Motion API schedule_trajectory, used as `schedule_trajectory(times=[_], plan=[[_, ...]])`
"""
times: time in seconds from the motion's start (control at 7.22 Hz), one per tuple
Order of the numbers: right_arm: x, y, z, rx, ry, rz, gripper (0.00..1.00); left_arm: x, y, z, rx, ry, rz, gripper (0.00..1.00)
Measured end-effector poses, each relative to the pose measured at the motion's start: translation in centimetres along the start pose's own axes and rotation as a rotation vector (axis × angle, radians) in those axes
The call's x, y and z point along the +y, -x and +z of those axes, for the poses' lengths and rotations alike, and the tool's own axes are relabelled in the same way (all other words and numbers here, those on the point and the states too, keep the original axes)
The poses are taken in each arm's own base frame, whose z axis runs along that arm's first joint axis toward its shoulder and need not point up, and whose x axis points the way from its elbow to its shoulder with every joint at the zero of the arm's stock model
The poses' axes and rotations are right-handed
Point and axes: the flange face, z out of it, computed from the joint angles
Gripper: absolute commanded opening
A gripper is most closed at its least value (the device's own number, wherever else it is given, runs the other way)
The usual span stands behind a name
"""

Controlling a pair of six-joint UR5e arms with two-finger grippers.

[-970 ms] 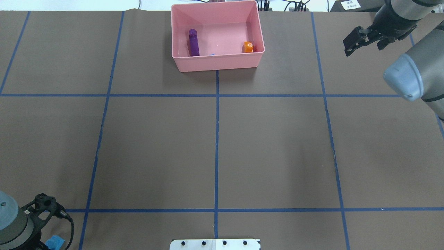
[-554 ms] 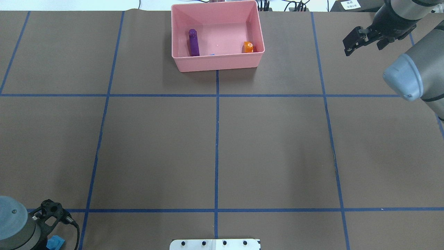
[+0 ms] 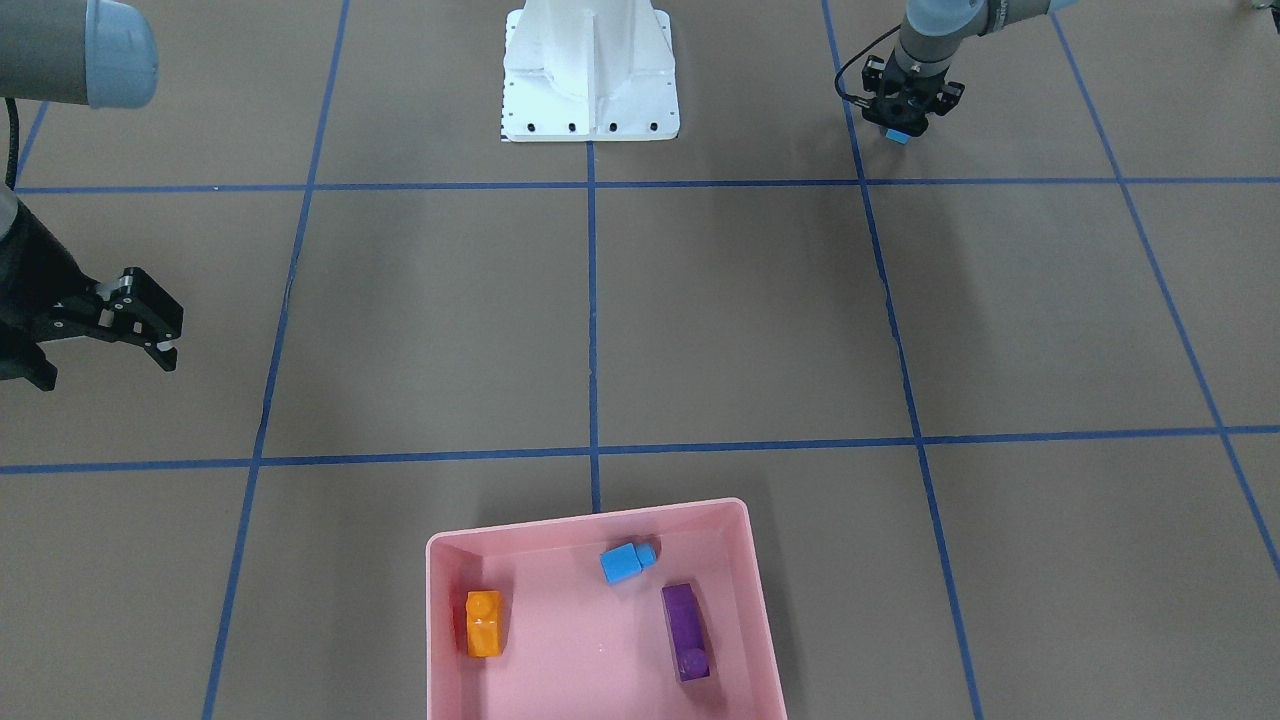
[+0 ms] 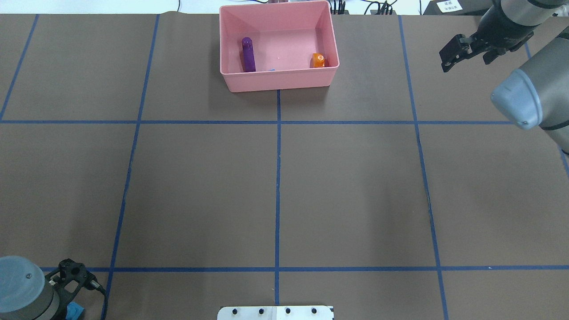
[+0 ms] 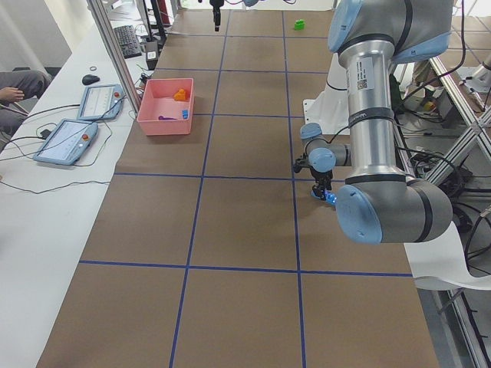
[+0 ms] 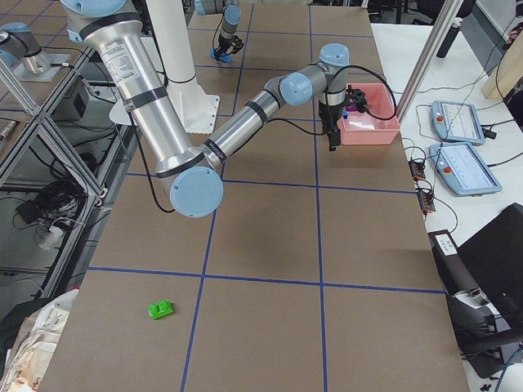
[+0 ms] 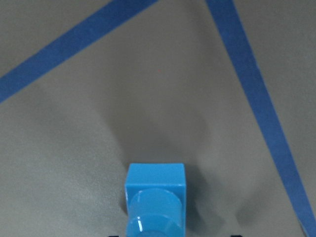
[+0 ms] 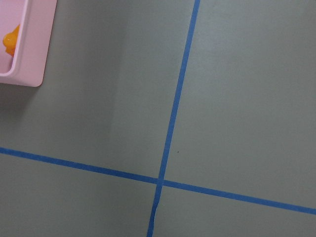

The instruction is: Put all blocks into box

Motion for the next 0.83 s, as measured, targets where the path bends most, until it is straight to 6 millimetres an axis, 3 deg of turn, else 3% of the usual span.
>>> schedule_trajectory(times=[0.14,0.28,0.42,0.55,0.83], plan=[[0.0,0.1,-0.1,-0.002,-0.001,-0.001,0.98,0.0,0.0,0.0,0.000,0.000,0.001,0.35],[-0.1,0.1,-0.1,-0.002,-0.002,-0.002,0.98,0.0,0.0,0.0,0.000,0.000,0.001,0.08],[-0.1,0.2,-0.1,-0.003,-0.003,-0.002,0.98,0.0,0.0,-0.1,0.001,-0.001,0.000,0.00],[-0.1,0.2,-0.2,-0.003,-0.003,-0.002,0.98,-0.1,-0.1,-0.4,0.005,-0.007,-0.001,0.00],[-0.1,0.1,0.0,-0.003,0.000,-0.001,0.98,-0.7,-0.3,-3.3,0.040,-0.059,-0.015,0.00]])
